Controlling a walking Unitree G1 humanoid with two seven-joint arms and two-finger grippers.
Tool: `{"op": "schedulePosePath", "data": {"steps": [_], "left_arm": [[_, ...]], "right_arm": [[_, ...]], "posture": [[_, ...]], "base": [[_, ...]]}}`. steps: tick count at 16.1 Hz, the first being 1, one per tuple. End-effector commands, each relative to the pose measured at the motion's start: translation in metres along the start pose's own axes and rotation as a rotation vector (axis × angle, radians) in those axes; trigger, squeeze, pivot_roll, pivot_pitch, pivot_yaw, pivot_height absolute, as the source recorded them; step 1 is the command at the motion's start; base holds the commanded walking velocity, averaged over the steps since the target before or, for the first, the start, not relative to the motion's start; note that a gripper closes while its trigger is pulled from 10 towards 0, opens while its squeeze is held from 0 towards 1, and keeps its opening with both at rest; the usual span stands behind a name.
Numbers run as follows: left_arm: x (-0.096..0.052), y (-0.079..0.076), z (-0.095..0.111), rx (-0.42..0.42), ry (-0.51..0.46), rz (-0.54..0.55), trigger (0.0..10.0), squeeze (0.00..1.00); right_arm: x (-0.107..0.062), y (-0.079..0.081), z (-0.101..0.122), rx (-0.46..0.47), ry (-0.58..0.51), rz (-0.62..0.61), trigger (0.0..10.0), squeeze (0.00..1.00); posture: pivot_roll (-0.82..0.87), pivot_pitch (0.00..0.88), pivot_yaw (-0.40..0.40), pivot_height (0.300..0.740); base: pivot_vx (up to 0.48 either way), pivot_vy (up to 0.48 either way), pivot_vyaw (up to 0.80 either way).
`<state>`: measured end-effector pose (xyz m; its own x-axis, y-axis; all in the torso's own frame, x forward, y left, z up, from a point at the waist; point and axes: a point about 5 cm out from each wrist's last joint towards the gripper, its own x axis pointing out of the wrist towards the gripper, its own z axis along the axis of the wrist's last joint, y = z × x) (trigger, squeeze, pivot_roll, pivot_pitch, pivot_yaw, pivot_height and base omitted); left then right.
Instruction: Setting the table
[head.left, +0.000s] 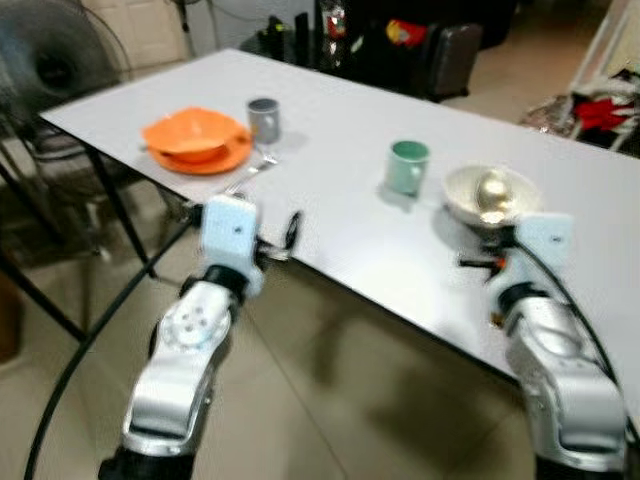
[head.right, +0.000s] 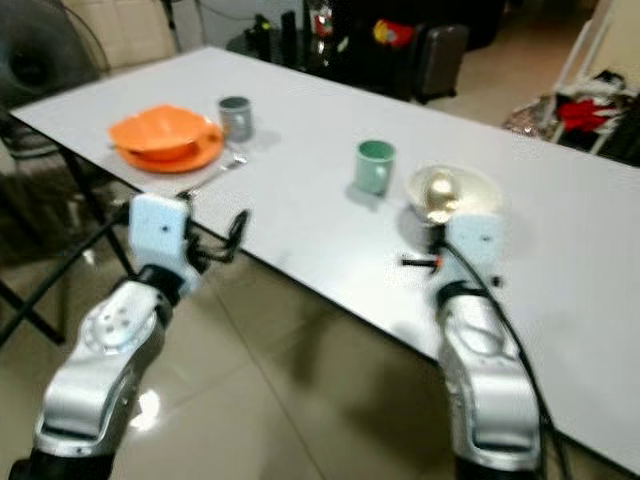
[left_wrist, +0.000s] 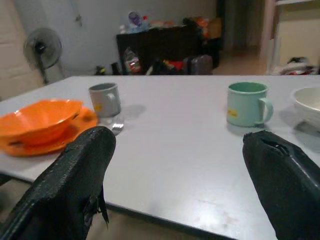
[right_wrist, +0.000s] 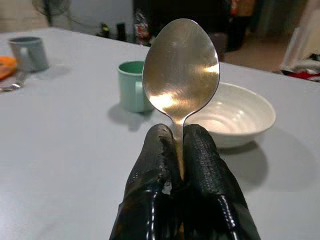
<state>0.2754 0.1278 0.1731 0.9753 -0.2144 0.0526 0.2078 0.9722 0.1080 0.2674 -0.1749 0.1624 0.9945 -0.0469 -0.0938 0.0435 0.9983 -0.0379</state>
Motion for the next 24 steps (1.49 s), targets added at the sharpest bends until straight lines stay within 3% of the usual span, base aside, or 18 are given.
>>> {"op": "schedulePosePath", "data": {"steps": [1,7,10,24], "left_arm": [[0.0021,0.0009,0.0031,-0.012,-0.007,0.008,10.0,0.00],[0.0031,0.0015,0.0022,-0.027,-0.005,-0.006,10.0,0.00],[0.0015,-0.0021,0.0007,-0.027,0.004,-0.033,10.0,0.00],[-0.0006,-0.0059,0.0003,-0.022,0.006,-0.066,10.0,0.00]], "right_arm": [[-0.0002,-0.0027,0.0064,-0.002,-0.024,-0.005,10.0,0.00],[0.0018,-0.0049,0.0024,0.004,0.008,-0.016,10.0,0.00],[0.0025,-0.0033,0.0020,0.010,0.011,0.000,10.0,0.00],[0.0021,-0.0019,-0.0001,-0.003,0.021,0.016,10.0,0.00]], "posture": [[-0.11,0.000,0.040,0.740],[-0.11,0.000,0.036,0.740],[-0.11,0.000,0.032,0.740],[-0.11,0.000,0.032,0.740]], "base": [[0.000,0.000,0.00],[0.090,0.000,0.00],[0.310,0.000,-0.80],[0.353,0.000,0.00]]}}
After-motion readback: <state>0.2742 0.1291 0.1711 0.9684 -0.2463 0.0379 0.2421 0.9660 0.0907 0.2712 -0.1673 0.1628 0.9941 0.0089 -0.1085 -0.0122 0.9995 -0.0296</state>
